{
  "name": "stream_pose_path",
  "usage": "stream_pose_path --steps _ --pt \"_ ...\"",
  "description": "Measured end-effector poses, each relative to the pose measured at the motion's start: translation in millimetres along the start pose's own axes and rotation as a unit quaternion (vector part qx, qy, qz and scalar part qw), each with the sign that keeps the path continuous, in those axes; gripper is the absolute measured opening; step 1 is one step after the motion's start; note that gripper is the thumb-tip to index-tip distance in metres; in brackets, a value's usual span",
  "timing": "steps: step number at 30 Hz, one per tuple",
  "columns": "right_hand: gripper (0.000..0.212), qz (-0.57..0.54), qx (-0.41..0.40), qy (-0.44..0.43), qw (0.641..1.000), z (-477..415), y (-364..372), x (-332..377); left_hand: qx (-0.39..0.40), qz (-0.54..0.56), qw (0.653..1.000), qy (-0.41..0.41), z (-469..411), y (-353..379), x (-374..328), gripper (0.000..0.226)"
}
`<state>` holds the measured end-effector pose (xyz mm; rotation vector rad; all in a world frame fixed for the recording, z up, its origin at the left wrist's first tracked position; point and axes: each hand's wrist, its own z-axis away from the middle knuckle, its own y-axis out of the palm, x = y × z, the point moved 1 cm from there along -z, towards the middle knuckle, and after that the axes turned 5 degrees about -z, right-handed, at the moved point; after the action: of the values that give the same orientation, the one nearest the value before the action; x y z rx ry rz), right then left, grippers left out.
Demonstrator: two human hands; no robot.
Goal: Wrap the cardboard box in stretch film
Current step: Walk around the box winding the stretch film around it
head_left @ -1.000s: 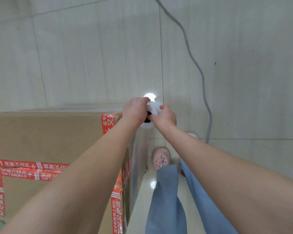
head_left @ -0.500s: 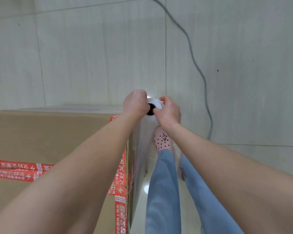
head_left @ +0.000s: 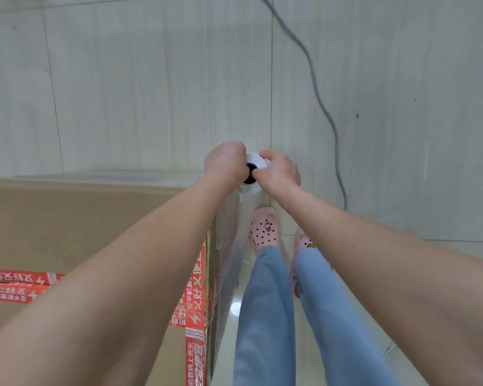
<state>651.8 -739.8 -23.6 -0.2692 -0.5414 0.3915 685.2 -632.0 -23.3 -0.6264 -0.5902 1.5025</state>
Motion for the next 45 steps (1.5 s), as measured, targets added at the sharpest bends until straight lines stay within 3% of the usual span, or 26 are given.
stream_pose_path --steps 1,4,9,13,15,17,19,25,29,33,36,40,45 --pt "0.049 -0.001 -0.006 -0.012 1.0 -3 -1 5 0.0 0.014 1.0 -0.015 0 -3 3 0.006" --pt "0.042 -0.044 -0.022 -0.016 0.999 -8 2 13 -0.003 0.067 0.996 -0.062 -5 -12 13 0.029" --pt "0.046 -0.132 0.015 0.042 0.99 -11 24 21 -0.021 0.078 0.994 -0.078 -13 -19 28 0.032" --pt "0.024 -0.082 -0.001 0.02 0.996 -19 30 32 -0.016 0.075 0.995 -0.064 -20 -18 42 0.028" --pt "0.019 -0.07 -0.001 0.018 0.997 -21 28 37 -0.013 0.087 0.995 -0.039 -25 -17 42 0.01" --pt "0.018 -0.056 -0.004 0.018 0.998 -22 24 40 -0.005 0.108 0.994 -0.017 -29 -17 39 0.024" --pt "0.022 -0.037 -0.005 0.011 0.999 -22 21 38 -0.004 0.113 0.994 -0.006 -33 -16 36 0.029" --pt "0.037 0.001 -0.019 -0.024 1.0 -21 20 41 -0.02 0.103 0.994 -0.022 -30 -19 35 0.008" --pt "0.036 -0.057 -0.035 -0.045 0.997 -23 28 52 -0.04 0.203 0.974 -0.091 -31 -26 55 0.011" --pt "0.053 -0.139 0.001 0.018 0.99 -24 44 56 -0.008 0.312 0.939 -0.146 -32 -28 68 0.019" --pt "0.049 -0.165 0.002 0.032 0.986 -27 49 61 0.012 0.267 0.956 -0.119 -38 -31 68 0.027" --pt "0.029 -0.156 0.003 0.031 0.987 -35 47 65 -0.025 0.136 0.99 -0.036 -50 -45 64 0.049" --pt "0.022 -0.123 0.001 0.015 0.992 -38 44 73 -0.032 0.087 0.996 -0.011 -57 -51 63 0.014"
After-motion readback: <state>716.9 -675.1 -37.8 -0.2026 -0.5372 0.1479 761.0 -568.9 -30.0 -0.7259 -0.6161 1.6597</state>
